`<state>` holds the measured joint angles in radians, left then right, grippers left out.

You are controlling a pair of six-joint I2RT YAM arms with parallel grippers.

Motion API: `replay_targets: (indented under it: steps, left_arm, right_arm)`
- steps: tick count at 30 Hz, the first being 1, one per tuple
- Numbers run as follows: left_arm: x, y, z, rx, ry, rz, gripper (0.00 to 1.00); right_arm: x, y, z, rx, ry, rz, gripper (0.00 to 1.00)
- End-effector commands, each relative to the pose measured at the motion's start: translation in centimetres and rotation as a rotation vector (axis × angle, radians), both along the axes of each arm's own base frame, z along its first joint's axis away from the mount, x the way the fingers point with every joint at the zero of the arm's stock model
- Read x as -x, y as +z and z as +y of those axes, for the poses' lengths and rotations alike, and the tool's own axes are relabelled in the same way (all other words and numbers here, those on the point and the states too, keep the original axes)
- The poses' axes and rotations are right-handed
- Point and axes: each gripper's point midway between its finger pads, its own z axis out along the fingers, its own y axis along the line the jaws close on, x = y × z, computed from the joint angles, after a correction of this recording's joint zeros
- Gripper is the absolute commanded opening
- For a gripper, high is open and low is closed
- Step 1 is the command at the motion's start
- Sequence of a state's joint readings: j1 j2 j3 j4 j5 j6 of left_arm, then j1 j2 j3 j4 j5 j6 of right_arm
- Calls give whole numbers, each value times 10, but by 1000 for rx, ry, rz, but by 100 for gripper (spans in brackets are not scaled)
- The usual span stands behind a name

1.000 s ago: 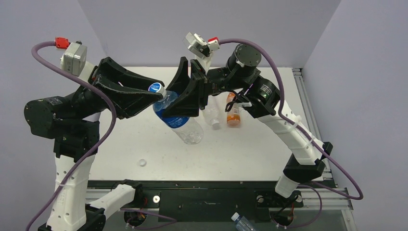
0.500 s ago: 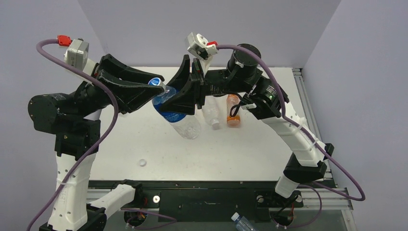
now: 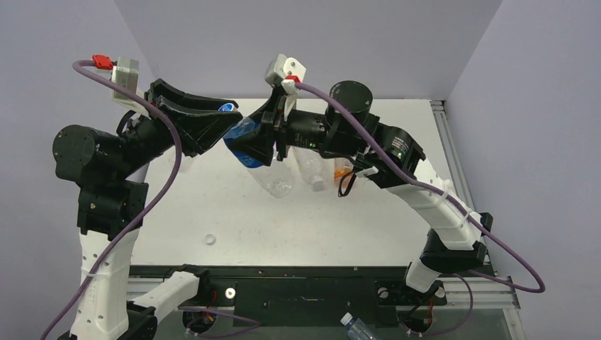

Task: Unscrew the bottle caps
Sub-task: Unscrew the bottle cap from the plastic bottle.

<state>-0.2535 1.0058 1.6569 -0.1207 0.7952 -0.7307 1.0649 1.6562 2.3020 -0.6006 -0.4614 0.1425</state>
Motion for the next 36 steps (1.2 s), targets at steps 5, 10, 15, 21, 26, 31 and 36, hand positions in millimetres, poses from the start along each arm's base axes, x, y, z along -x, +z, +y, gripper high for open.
replay_targets:
  steps: [5, 10, 15, 21, 26, 31, 36]
  left_arm:
    - [-13, 7, 38, -26, 332, -49, 0]
    - [-32, 5, 57, -16, 480, -10, 0]
    - [-46, 3, 82, 2, 641, 30, 0]
    - [-29, 4, 61, 8, 492, -4, 76]
    - [16, 22, 35, 54, 246, -88, 97]
    - [58, 30, 10, 68, -59, -78, 97]
    - [85, 35, 1, 36, -232, -117, 96]
  right_arm:
    - [-46, -3, -21, 83, -632, -152, 0]
    - [-25, 1, -19, 149, -823, -294, 0]
    - [-19, 3, -20, 168, -981, -334, 0]
    - [-6, 9, -11, 57, -754, -255, 0]
    - [46, 40, -13, -190, -149, -105, 0]
    - [81, 55, -35, -317, 246, 7, 0]
    - [102, 51, -35, -277, 441, 30, 0]
